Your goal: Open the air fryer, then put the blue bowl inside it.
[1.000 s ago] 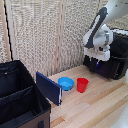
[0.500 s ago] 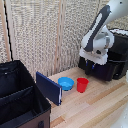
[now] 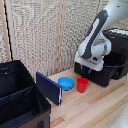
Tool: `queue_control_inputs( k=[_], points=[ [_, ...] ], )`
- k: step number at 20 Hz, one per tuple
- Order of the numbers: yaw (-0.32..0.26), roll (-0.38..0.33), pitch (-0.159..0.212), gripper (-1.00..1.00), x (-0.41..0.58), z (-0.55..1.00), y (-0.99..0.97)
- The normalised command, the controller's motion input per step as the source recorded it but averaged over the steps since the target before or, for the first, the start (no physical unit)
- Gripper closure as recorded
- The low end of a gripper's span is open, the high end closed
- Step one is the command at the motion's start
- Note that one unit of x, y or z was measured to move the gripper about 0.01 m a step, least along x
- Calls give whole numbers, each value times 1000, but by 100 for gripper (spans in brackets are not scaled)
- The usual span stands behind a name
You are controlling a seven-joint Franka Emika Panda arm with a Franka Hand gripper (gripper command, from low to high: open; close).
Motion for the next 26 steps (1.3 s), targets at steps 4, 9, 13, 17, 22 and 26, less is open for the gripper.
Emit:
queue_control_inputs(
  k=[4, 9, 13, 17, 22, 26],
  points=[
    [-7, -1, 0, -100, 29, -26, 169],
    [-20, -35, -13, -100, -53, 106, 246],
    [-121, -40, 0, -100, -227, 440, 354],
    [-72, 4, -12, -100, -56, 675, 346],
    [105, 14, 36, -100, 7, 649, 298],
    [188, 23, 111, -100, 102, 482, 361]
  ],
)
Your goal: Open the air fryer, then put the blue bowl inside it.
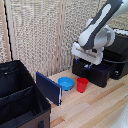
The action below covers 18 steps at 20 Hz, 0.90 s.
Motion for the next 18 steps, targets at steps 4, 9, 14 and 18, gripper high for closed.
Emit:
queue_control_inputs(
  k=[4, 9, 14, 18],
  points=[
    [232, 2, 118, -100, 185, 320, 346],
    [267, 0, 94, -100, 229, 143, 289],
    [273, -16, 51, -100, 312, 13, 227],
    [269, -91, 10, -100, 397, 0, 87]
  ],
)
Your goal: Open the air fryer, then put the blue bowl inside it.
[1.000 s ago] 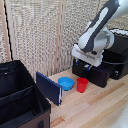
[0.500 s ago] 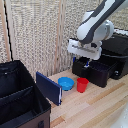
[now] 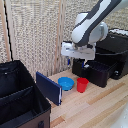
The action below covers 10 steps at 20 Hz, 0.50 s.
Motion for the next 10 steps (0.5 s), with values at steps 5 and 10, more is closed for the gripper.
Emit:
queue_control_inputs(
  k=[5, 10],
  points=[
    [255, -139, 0, -100, 386, 0, -2],
    [208, -119, 64, -100, 325, 0, 0]
  ],
)
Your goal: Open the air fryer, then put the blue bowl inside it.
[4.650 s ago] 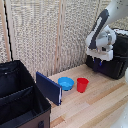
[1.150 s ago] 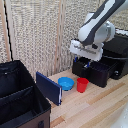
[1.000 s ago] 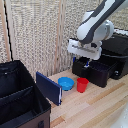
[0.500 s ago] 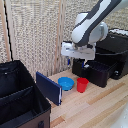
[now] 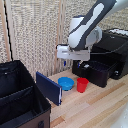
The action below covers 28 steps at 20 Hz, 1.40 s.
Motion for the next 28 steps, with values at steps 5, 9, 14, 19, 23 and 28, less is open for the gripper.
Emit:
queue_control_inputs(
  k=[5, 9, 14, 19, 23, 28],
  points=[
    [195, -116, 122, -100, 301, -42, -15],
    [184, -101, 113, -100, 364, -99, -124],
    [183, -62, 67, -100, 442, -106, -209],
    [184, -19, 79, -100, 315, -252, -80],
    [182, 0, 129, -100, 5, -405, 0],
    [157, -26, 120, -100, 16, -301, -185]
  ],
)
